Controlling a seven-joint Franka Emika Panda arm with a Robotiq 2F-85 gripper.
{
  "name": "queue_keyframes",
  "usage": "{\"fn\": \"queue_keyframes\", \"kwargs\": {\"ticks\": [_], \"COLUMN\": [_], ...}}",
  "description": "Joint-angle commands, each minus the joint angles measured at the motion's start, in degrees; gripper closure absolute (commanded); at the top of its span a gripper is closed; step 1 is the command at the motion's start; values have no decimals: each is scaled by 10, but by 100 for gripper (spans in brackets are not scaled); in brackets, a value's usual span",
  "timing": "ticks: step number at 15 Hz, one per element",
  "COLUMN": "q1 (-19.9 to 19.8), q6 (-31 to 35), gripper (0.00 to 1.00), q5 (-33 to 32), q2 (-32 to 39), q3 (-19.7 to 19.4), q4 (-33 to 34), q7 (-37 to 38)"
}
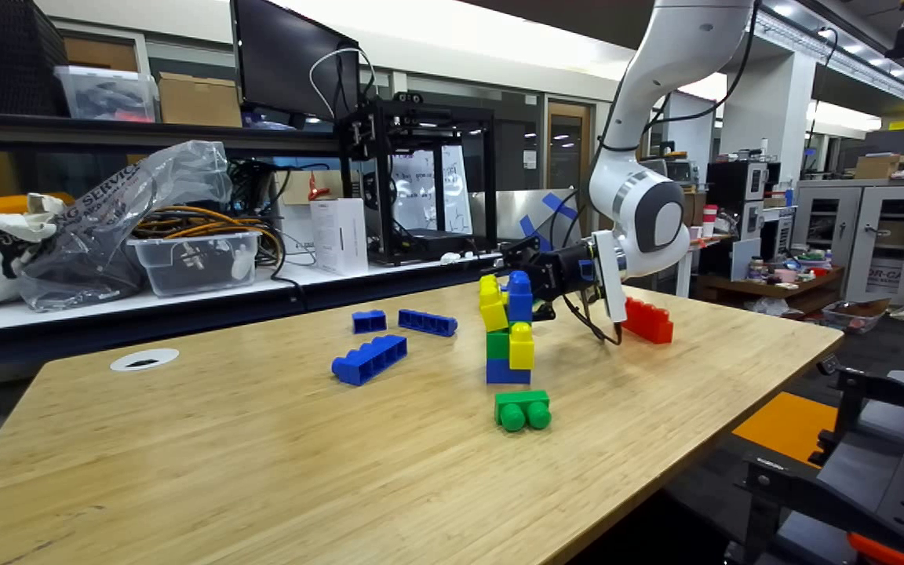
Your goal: Pick the yellow block and stack it on the green block
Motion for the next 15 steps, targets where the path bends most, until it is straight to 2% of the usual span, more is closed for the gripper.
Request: {"fn": "queue_keyframes", "kwargs": {"ticks": [1,9,15], "q1": [-3,-22,-17], "q6": [-14,-82,-90], "gripper": [62,62,62], "q5": [13,10,6], "q2": [12,51,62], "q3": [-5,-7,-12], "q4": [2,29,41], "q7": [-20,-55,-62]}}
